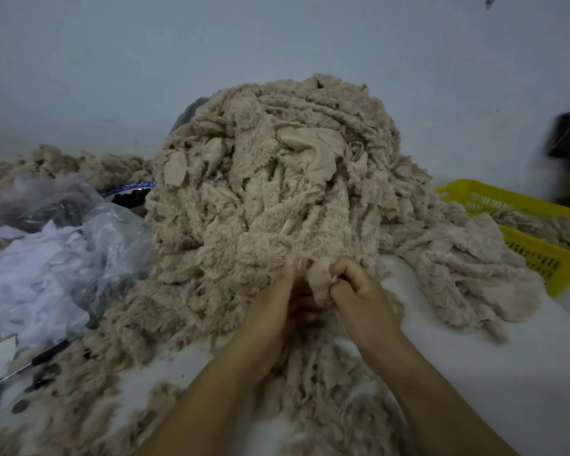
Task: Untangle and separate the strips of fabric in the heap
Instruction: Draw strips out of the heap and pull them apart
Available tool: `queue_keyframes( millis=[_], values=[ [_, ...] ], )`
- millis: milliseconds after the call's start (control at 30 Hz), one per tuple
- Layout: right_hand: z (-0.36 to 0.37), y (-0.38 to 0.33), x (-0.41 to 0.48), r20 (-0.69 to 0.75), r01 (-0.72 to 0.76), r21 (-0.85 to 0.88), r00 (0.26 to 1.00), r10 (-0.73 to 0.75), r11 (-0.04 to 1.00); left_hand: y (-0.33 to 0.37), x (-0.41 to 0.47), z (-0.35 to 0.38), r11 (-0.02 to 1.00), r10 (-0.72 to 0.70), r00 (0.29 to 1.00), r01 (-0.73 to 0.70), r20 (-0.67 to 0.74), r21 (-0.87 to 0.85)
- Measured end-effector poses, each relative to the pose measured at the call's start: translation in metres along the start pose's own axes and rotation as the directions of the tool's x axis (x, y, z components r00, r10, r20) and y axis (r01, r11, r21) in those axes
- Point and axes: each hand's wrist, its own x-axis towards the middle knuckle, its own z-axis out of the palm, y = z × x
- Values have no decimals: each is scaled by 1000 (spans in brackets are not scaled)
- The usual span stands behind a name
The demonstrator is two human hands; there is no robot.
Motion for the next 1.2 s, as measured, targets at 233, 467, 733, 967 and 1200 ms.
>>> queue_keyframes(
  millis=[233, 467, 733, 967, 1200],
  values=[
    [16, 0, -1, 167, 219, -178, 967, -190, 959, 10, 3, -13, 873, -88, 992, 120, 89, -474],
    [6, 10, -1, 153, 3, -116, 988, 14, 993, 21, 1, -27, 695, 5, 999, 23, 36, -719],
    [7, 16, 5, 186, -334, 206, 936, 298, 920, 15, -5, -21, 926, 56, 989, -1, 134, -376],
    [0, 5, 5, 212, -413, 515, 911, 355, 751, 13, -10, -10, 995, 67, 990, -56, 127, -88],
    [2, 5, 5, 160, -430, 424, 902, 401, 797, 0, -13, 2, 750, 182, 945, -312, 271, 583]
  ],
)
